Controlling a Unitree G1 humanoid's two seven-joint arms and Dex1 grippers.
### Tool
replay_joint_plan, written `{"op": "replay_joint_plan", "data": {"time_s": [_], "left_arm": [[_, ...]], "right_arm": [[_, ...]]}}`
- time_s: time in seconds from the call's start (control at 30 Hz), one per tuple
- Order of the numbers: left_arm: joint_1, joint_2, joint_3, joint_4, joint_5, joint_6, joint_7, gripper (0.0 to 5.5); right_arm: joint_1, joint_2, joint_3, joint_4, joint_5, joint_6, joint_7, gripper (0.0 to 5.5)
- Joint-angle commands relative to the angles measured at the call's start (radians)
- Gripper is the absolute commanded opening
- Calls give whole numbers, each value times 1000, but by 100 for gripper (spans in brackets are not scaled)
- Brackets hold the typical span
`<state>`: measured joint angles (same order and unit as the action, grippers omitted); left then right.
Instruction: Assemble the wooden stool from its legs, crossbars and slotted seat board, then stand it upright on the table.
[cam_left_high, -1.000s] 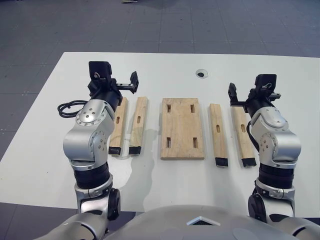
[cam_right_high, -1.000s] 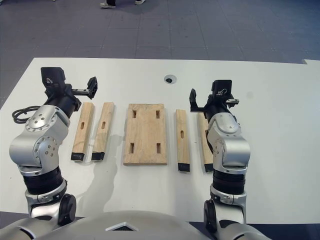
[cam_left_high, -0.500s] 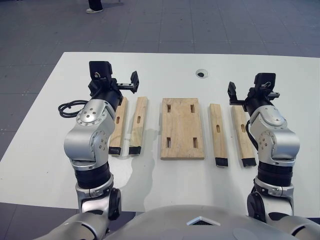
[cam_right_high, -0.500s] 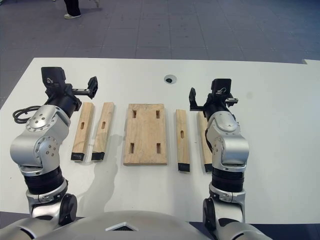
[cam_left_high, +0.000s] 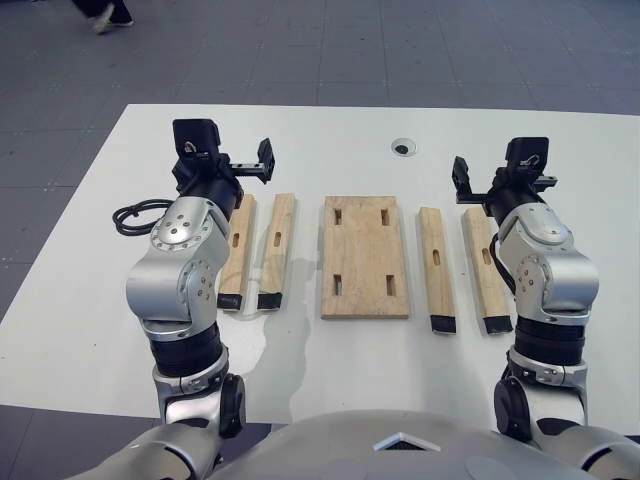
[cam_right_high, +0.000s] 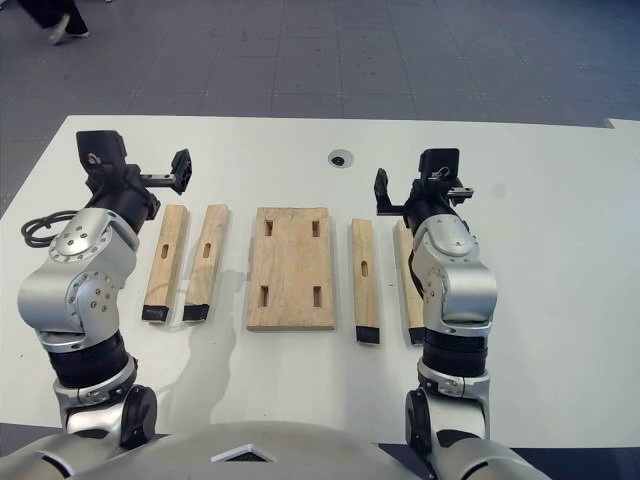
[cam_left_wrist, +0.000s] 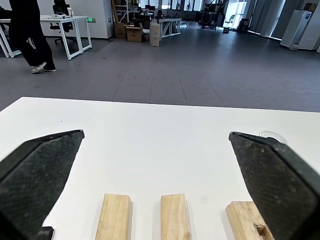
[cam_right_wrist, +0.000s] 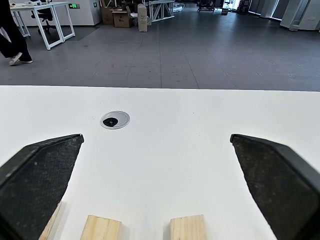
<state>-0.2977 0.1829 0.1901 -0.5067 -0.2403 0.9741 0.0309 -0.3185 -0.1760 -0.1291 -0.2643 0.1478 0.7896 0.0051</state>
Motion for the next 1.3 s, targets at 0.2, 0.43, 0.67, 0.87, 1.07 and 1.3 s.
{"op": "replay_joint_plan", "data": {"time_s": [0.2, 0.43, 0.67, 0.87, 1.07, 1.3], "left_arm": [[31, 4, 38, -56, 15, 26, 17, 538], [75, -13, 60, -117, 25, 46, 37, 538], [109, -36, 65, -156, 31, 58, 51, 538], [116, -45, 64, -170, 35, 65, 50, 538], [112, -48, 67, -179, 34, 75, 51, 538], [103, -47, 60, -191, 36, 90, 48, 538]], "right_arm": [[58, -127, -97, -154, 20, 143, 52, 550], [304, -225, -139, -312, 117, 347, 196, 550], [341, -282, -173, -263, 104, 307, 223, 550], [411, -298, -171, -181, 72, 222, 229, 550], [472, -304, -153, -116, 50, 150, 242, 550], [515, -294, -141, -71, 48, 154, 254, 550]]}}
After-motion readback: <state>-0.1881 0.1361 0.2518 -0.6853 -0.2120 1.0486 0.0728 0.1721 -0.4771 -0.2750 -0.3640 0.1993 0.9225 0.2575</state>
